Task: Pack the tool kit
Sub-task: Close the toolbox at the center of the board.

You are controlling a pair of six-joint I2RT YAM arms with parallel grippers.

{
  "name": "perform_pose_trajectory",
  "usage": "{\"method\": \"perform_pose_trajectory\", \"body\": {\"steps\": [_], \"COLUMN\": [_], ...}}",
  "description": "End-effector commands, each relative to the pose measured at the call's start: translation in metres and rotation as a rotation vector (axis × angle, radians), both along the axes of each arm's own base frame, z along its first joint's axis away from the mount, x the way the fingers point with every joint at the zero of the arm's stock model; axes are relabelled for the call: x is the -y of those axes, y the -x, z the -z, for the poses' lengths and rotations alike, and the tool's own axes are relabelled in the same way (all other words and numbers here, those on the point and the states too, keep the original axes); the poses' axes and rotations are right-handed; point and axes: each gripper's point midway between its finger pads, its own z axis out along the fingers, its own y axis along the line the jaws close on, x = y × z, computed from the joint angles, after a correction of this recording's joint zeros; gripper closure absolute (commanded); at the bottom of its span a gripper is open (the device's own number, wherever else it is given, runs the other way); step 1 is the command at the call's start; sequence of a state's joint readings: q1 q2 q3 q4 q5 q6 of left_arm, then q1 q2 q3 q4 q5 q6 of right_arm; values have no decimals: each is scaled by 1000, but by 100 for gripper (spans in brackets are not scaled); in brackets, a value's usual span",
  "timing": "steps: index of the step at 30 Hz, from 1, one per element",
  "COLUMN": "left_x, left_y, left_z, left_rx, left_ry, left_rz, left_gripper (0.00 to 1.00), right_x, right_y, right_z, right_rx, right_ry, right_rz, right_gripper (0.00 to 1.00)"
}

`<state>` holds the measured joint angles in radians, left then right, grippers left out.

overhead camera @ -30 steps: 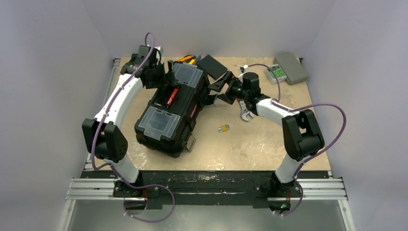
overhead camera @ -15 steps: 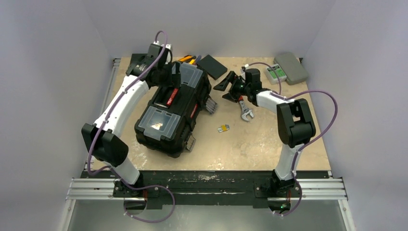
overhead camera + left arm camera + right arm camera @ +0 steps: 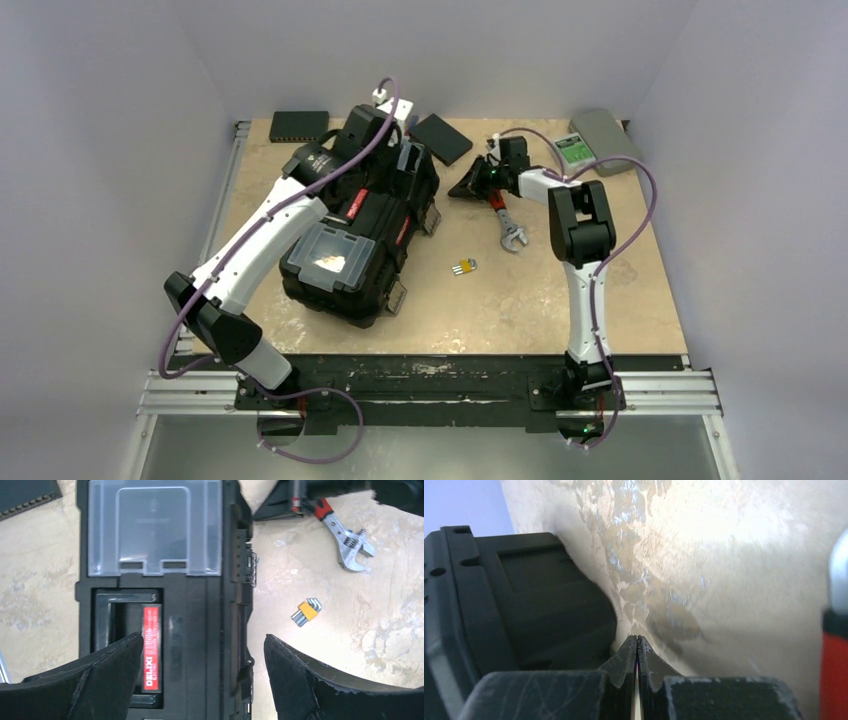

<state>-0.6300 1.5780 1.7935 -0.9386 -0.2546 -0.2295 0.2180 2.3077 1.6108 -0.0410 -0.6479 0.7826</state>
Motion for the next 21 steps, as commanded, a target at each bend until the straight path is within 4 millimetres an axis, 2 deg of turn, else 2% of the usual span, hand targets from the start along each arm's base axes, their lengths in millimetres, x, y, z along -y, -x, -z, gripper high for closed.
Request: {"method": "perform_pose_trajectory", "body": {"steps": [1,6,9,14,16,21], "left_x": [26,47,60,80,83,92], "left_y": [3,2,2,9,9,10], "left_z": [-14,-5,-1,10,14,14], "left_rx": [67,58,46,-8,-26,-45], "left_ry": [-46,-93,-89,-67,-71,-68], "left_rz": [77,110,151,262,276,306], "left_gripper": [13,13,13,13,14,16], "right_x": [-22,-54,-64,-65,-61,-51], "right_y": [7,28,42,72,82,101], "right_z": [-10,-1,0,-8,-8,-23], "right_rx": [6,-24,-23,11,11,37], "right_ry": [-60,-96,-101,-180,-174,-174], "right_rz": [-165,-303,-382,-530,-581,-634], "right_gripper": [100,100,100,100,100,100]}}
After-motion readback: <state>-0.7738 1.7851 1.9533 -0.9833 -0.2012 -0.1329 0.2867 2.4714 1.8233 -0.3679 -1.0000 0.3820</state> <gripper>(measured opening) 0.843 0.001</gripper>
